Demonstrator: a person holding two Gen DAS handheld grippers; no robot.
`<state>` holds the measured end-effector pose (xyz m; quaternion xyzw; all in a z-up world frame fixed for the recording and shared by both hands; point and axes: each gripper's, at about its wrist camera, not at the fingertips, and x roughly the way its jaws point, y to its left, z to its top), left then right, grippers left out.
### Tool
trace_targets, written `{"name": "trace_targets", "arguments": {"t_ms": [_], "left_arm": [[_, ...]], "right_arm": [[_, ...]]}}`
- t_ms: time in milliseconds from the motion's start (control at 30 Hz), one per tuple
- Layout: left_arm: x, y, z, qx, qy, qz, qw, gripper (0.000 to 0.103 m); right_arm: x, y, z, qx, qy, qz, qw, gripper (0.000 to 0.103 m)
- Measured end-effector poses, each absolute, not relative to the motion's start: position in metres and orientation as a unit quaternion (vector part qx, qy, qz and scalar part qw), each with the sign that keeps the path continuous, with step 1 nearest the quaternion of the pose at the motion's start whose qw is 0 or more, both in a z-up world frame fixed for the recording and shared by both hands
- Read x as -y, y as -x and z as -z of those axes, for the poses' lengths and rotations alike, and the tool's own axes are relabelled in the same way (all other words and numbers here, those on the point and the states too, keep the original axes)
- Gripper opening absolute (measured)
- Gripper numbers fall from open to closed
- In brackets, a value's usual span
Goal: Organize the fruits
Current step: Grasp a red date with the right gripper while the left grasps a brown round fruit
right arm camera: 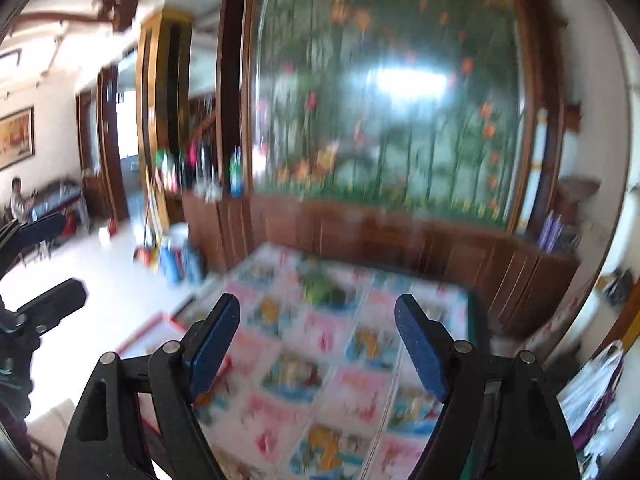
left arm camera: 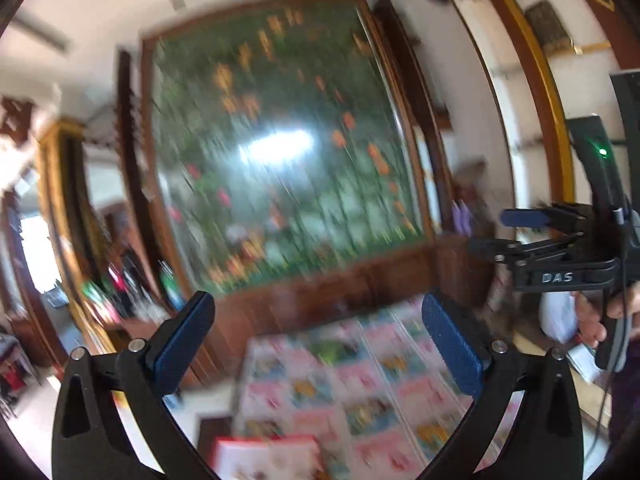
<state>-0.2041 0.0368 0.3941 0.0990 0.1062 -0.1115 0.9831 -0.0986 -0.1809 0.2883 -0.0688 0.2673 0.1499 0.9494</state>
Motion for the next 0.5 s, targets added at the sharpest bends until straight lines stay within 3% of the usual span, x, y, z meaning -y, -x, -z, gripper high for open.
{"name": "trace_targets", "arguments": {"t_ms": [167, 300, 333, 400, 500], "left_arm": [[-0.029, 0.081, -0.224, -0.266, -0.082, 0.093, 0.956, 0.103], [-0.033, 0.006, -0.107, -0.391, -0.034, 0.065, 0.918, 0.102], [-0.03, -0.008, -0.088, -0.41, -0.027, 0.056, 0.91, 0.102], [-0.023, -0.017, -0.062, -0.43, -0.023, 0.05, 0.901, 0.102], [-0.013, -0.029, -0.041, -0.428, -0.038, 0.028, 0.902, 0.102]], "right_arm": [[0.177, 0.007, -0.143, -0.392, 0.065, -0.175, 0.901, 0.079], [0.167, -0.036, -0.076, -0.446, 0.059, -0.177, 0.876, 0.073], [0.167, -0.043, -0.065, -0.454, 0.054, -0.174, 0.872, 0.072], [0.173, -0.058, -0.044, -0.466, 0.037, -0.169, 0.867, 0.06], [0.177, -0.075, -0.029, -0.471, 0.029, -0.174, 0.864, 0.054]]}}
